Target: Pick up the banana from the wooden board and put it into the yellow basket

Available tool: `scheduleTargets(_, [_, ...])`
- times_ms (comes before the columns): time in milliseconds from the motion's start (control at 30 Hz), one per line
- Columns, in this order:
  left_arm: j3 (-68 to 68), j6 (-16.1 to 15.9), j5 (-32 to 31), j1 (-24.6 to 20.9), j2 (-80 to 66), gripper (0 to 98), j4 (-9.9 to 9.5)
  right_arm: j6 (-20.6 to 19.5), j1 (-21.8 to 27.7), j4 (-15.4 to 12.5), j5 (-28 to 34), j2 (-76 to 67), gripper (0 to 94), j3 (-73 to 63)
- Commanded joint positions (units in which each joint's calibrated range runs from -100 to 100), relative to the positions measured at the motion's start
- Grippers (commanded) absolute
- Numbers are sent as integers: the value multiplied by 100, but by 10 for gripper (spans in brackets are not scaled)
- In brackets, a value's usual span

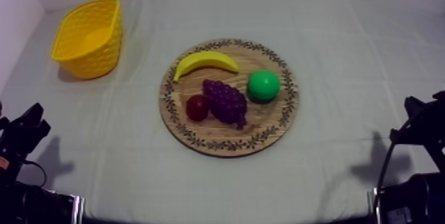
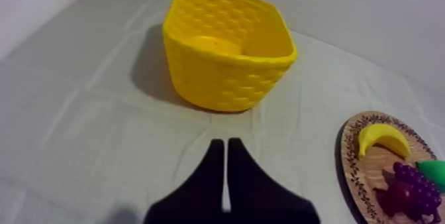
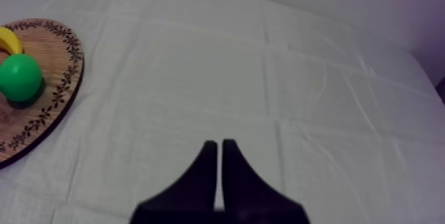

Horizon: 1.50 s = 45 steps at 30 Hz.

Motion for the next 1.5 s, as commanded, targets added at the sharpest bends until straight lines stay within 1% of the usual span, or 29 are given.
scheduleTargets(0, [13,-640,-10,342,4,2,-20,3,2,-2,1,-2,3,-3])
scheduleTargets(133, [13,-613,-13,389,1,2,-20,1,2,-2,1,-2,3,-3])
scheduleTargets(400, [24,-340,-26,541,-21,1,-24,2,2,-2,1,-2,3,-3])
scheduleTargets(567, [24,-313,-26,550,-22,1,-24,3,2,-2,1,-2,3,-3])
scheduleTargets(633, [25,-163,-27,546,-22,1,-24,3,2,-2,1,-2,3,-3])
scheduleTargets(800, [40,360,-115,464,2,1,-48,2,2,-2,1,-2,3,-3])
scheduleTargets(867, [4,471,-226,411,122,1,-61,3,2,-2,1,-2,3,-3])
scheduleTargets(1033, [-548,268,-775,399,978,1,-71,0,2,-2,1,-2,3,-3])
scheduleTargets(1167, [-1590,-22,-926,462,1999,1,-58,-1,2,-2,1,-2,3,-3])
scheduleTargets(1267, [-2623,-284,-900,570,2892,1,-55,2,2,-2,1,-2,3,-3])
scheduleTargets(1467, [-4708,-774,-463,820,4273,1,-65,1,2,-2,1,-2,3,-3])
